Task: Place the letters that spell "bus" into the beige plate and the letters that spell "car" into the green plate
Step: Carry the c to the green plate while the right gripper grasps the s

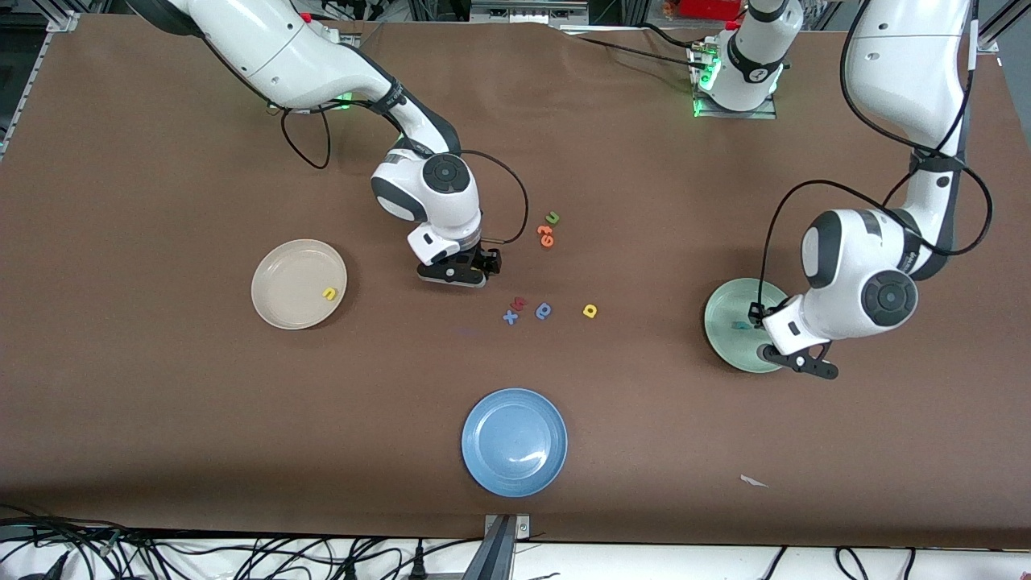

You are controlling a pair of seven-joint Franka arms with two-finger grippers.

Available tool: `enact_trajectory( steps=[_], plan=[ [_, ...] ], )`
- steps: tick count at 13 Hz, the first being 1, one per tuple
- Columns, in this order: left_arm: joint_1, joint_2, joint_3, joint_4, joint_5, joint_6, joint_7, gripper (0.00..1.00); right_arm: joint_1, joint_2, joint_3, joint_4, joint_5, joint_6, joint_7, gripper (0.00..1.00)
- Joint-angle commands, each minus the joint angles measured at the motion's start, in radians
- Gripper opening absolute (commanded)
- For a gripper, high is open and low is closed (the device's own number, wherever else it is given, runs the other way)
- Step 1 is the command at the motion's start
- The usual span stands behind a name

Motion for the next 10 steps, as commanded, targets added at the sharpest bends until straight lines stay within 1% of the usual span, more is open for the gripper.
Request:
enact_trajectory(
  steps=[1, 2, 3, 5, 6, 8, 10],
  plan=[
    [-0.014, -0.050, -0.006, -0.039, 0.020, 0.026, -0.061, 1.00, 0.014, 0.017, -0.008, 0.024, -0.028, 0.004, 0.029, 0.78],
    [-0.029, -0.047, -0.011, -0.022, 0.012, 0.026, -0.110, 1.00, 0.014, 0.016, -0.008, 0.024, -0.029, 0.004, 0.029, 0.73],
    [-0.057, -0.041, -0.021, 0.003, 0.010, 0.025, -0.201, 1.00, 0.014, 0.016, -0.007, 0.024, -0.029, 0.004, 0.029, 0.67],
    [-0.124, 0.002, -0.046, 0.047, 0.009, 0.028, -0.439, 1.00, 0.014, 0.016, -0.007, 0.024, -0.025, 0.004, 0.029, 0.51],
    [-0.153, 0.039, -0.063, 0.079, 0.006, 0.029, -0.539, 1.00, 0.014, 0.016, -0.007, 0.024, -0.024, 0.004, 0.030, 0.44],
    [-0.199, 0.106, -0.096, 0.152, -0.031, 0.029, -0.746, 1.00, 0.014, 0.016, -0.007, 0.024, -0.019, 0.004, 0.032, 0.33],
    [-0.255, 0.156, -0.101, 0.218, -0.037, 0.029, -0.901, 1.00, 0.014, 0.014, -0.007, 0.026, -0.018, 0.003, 0.039, 0.26]
  ],
)
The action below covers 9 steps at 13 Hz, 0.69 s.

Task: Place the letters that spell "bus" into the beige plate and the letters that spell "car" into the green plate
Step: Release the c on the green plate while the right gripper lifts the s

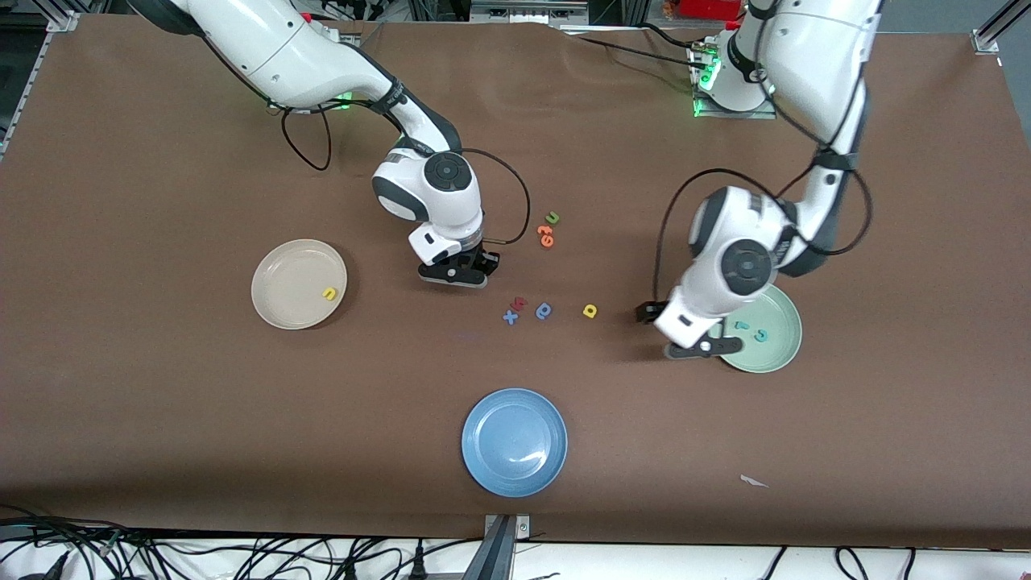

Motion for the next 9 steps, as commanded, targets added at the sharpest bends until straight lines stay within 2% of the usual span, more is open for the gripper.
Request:
enact_trajectory(
  steps=[1, 5, 7, 9],
  plan=[
    [-0.050, 0.092, 0.006, 0.111, -0.030, 0.000, -0.167, 1.00, 0.010, 0.021, -0.006, 0.012, -0.018, 0.009, 0.037, 0.22],
    [-0.086, 0.195, 0.006, 0.227, -0.032, 0.000, -0.386, 1.00, 0.006, 0.012, -0.008, 0.012, -0.021, 0.007, 0.034, 0.14],
    [-0.086, 0.204, -0.011, 0.233, -0.070, 0.000, -0.480, 0.99, 0.003, 0.001, -0.008, 0.012, -0.021, 0.003, 0.021, 0.13],
    [-0.092, 0.206, -0.013, 0.233, -0.125, 0.001, -0.494, 0.97, -0.025, -0.034, -0.006, 0.003, -0.019, -0.008, -0.006, 0.13]
  ],
)
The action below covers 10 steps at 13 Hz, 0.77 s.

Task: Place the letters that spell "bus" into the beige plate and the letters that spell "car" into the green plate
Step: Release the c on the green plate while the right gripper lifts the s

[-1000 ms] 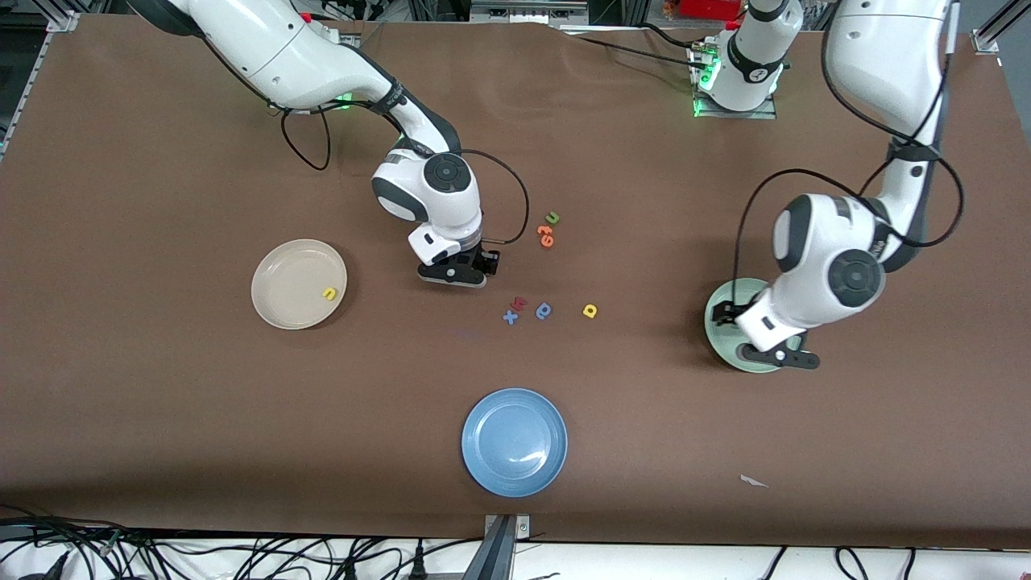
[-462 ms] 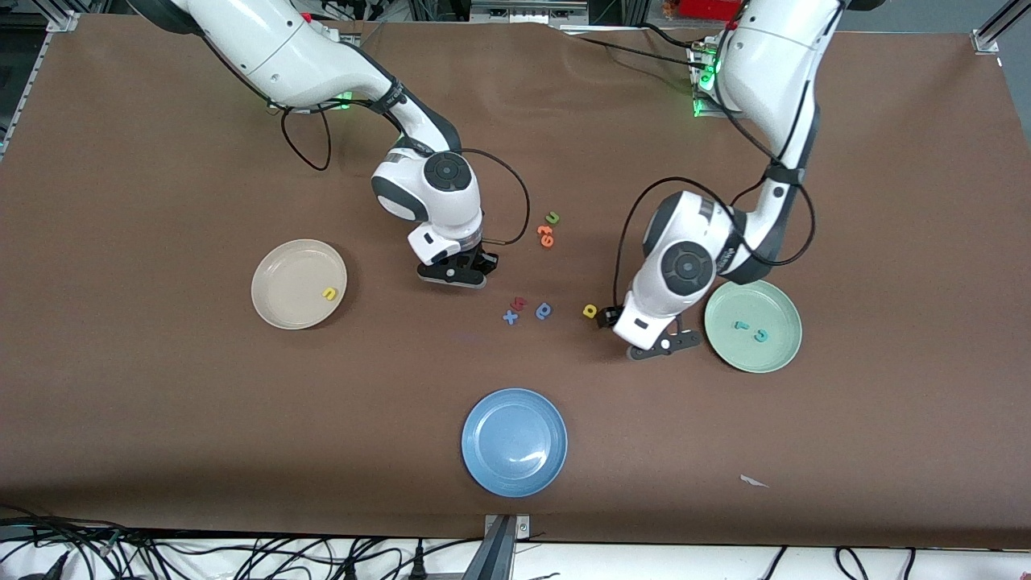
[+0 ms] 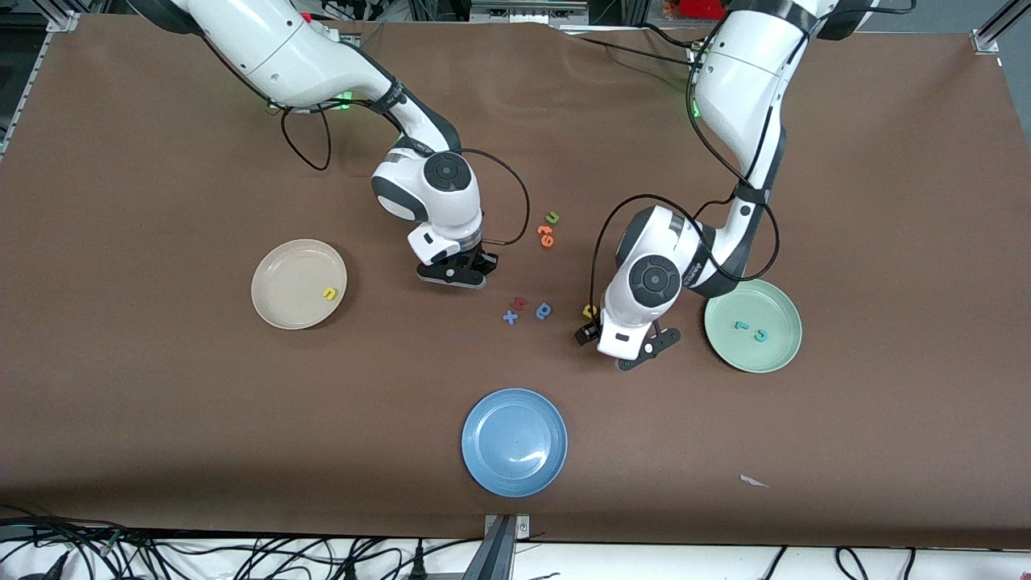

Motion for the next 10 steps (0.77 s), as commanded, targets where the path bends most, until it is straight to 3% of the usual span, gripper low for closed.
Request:
enact_trajectory(
  steps=[1, 4, 10],
  plan=[
    [-0.015, 0.017, 0.001, 0.032, -0.060, -0.006, -0.057, 0.97, -0.044, -0.055, 0.001, -0.008, -0.014, -0.036, -0.053, 0.13],
    [-0.046, 0.015, 0.001, -0.007, -0.054, 0.086, -0.100, 0.94, -0.087, -0.118, 0.009, -0.019, 0.045, -0.120, -0.189, 0.13],
    [-0.064, -0.012, 0.004, -0.073, 0.006, 0.099, -0.126, 0.92, -0.279, -0.294, 0.037, -0.106, 0.215, -0.244, -0.637, 0.13]
  ],
)
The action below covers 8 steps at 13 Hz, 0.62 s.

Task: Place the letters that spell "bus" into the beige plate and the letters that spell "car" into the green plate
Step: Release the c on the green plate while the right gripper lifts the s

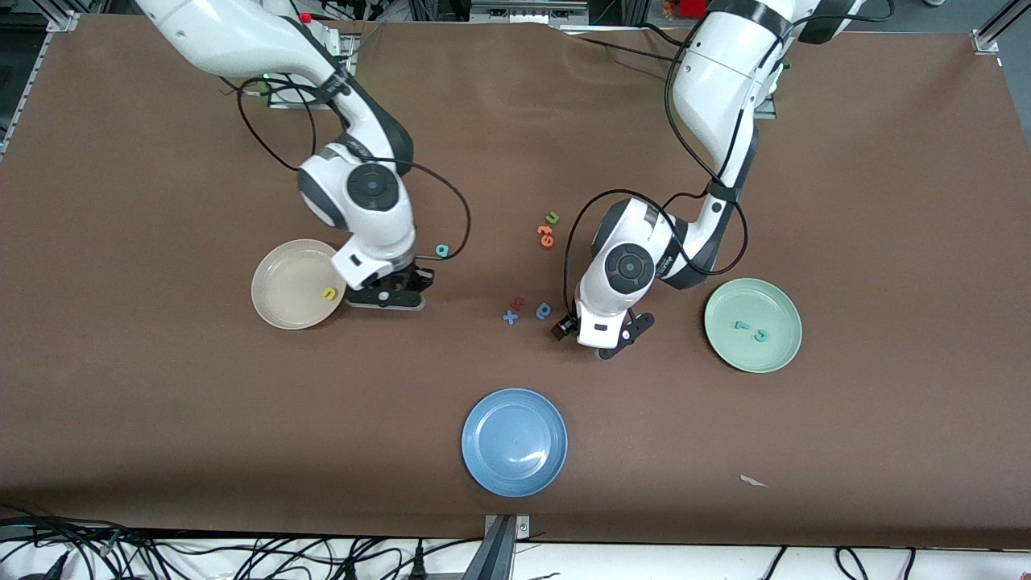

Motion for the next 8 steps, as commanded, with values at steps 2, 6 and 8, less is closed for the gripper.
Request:
enact_trajectory(
  steps=[2, 6, 8],
  plan=[
    [-0.009, -0.046, 0.010, -0.078, 0.038, 0.013, 0.002, 0.91, -0.100, -0.105, 0.017, -0.059, 0.091, -0.083, -0.260, 0.14],
    [-0.013, -0.069, 0.012, -0.115, 0.039, 0.016, -0.003, 0.77, -0.189, -0.114, -0.003, -0.091, 0.092, -0.098, -0.429, 0.16],
    [-0.013, -0.072, 0.012, -0.118, 0.039, 0.016, -0.003, 0.64, -0.215, -0.113, -0.010, -0.106, 0.091, -0.095, -0.456, 0.17]
  ],
)
